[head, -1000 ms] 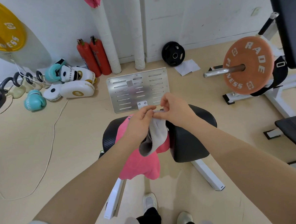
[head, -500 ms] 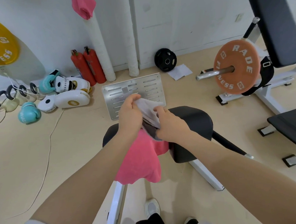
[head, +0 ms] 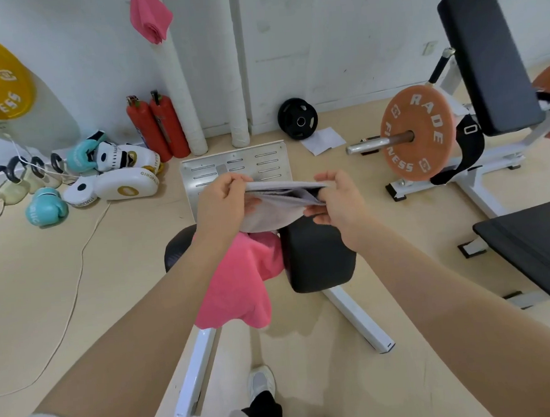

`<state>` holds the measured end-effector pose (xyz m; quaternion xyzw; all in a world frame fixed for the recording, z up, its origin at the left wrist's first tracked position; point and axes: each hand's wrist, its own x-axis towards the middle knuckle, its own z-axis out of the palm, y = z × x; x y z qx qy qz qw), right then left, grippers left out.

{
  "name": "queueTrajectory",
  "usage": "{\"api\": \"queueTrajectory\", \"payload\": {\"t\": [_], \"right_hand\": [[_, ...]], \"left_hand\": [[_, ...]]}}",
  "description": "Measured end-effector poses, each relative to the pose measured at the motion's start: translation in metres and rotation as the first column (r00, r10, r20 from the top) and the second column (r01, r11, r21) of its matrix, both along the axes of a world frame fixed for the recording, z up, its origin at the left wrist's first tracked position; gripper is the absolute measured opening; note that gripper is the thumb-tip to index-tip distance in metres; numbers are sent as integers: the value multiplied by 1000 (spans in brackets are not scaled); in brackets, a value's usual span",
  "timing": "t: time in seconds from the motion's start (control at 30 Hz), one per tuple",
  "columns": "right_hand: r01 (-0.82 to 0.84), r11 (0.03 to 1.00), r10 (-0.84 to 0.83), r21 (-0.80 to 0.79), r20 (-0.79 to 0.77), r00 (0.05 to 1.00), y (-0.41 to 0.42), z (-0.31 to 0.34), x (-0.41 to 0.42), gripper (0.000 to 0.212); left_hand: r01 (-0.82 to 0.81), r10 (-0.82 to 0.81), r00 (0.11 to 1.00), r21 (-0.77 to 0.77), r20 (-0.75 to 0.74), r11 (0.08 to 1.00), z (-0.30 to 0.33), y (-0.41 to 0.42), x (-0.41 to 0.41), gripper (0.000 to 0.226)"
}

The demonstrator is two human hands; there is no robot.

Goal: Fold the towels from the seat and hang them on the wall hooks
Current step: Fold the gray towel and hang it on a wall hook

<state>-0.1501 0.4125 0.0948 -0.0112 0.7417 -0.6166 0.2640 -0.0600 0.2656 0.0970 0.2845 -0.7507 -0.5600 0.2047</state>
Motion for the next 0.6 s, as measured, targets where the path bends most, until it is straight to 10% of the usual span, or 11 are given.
{"api": "queueTrajectory", "payload": {"t": [0.43,0.6], "right_hand": [[-308,939,249,-154,-316,916,113,2,14,16],[-364,927,321,-86,-321,891,121,-12,8,22]], "left_hand": [[194,-194,981,-5,-26,981,4,78,43,31],[167,-131,985,483,-108,859,-14,90,36,25]]}}
